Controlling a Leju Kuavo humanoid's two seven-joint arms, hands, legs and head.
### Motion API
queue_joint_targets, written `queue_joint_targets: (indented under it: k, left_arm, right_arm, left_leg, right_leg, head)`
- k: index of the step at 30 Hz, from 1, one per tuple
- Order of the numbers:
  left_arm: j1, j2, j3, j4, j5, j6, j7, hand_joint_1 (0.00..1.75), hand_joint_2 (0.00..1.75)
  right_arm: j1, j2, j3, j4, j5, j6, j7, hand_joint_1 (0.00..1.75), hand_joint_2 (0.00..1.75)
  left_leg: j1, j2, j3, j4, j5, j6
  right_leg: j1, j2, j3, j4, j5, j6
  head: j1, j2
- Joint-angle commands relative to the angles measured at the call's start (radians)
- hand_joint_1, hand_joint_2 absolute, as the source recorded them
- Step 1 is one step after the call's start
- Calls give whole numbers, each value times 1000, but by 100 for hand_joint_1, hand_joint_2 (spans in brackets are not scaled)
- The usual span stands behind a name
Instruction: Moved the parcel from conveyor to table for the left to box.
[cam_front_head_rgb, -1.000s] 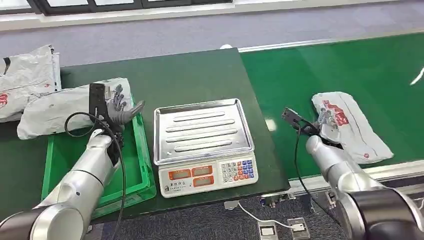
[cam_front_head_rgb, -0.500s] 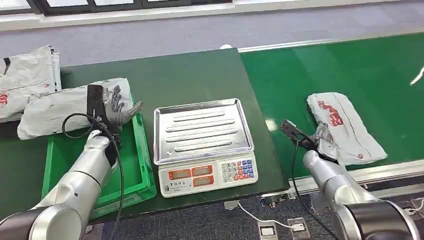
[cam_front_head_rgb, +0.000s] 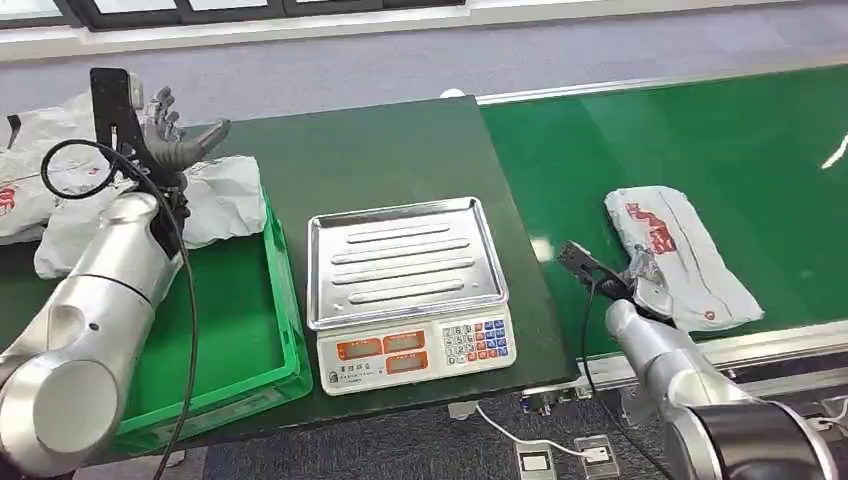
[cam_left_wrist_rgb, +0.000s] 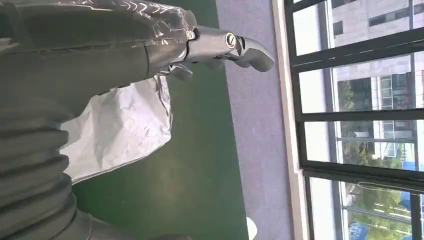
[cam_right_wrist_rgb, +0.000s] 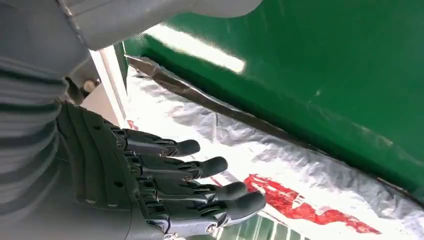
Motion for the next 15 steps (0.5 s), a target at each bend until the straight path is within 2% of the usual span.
queue_joint_targets:
  k: [1,4,5,9,10,11,15]
  left_arm:
    - [-27,28,-32,51,10,-3,-5,0,175]
    - [-9,19,-28,56,13,-3,-5,0,175]
    - [-1,12,-29,58,13,-6,-5,0,175]
    - [2,10,-28,58,14,-4,-6,0,175]
    - [1,10,-28,58,14,-5,-6,0,175]
    - [2,10,-26,56,15,-8,-6,0,175]
    - [26,12,-41,55,1,-17,-18,0,175]
  right_arm:
    - [-73,29,-57,52,29,49,51,0,175]
    - [-66,26,-60,57,32,69,59,0,175]
    - [-60,24,-64,61,30,85,60,0,175]
    - [-52,24,-66,58,30,80,59,0,175]
    - [-52,24,-66,58,30,81,59,0,175]
    - [-50,26,-77,57,21,93,53,0,175]
    - [-8,24,-89,51,20,67,44,0,175]
  left_leg:
    - [1,2,3,0,-2,0]
    - [1,3,8,-3,-2,0]
    - [0,1,3,-1,-1,0]
    - [0,0,3,-1,-1,0]
    - [1,0,7,-3,-1,0]
    - [0,0,3,0,-1,0]
    - [1,0,4,-1,-1,0]
  right_leg:
    - [1,4,2,-1,0,-1]
    - [1,5,8,-4,0,-1]
    - [0,2,3,-1,0,-1]
    - [0,0,3,-1,-1,-1]
    - [1,1,8,-4,-1,-1]
    - [0,1,2,-1,-1,-1]
    - [1,1,4,-2,-1,-1]
  head:
    - [0,0]
    - [0,0]
    - [0,0]
    - [0,0]
    - [0,0]
    - [0,0]
    - [0,0]
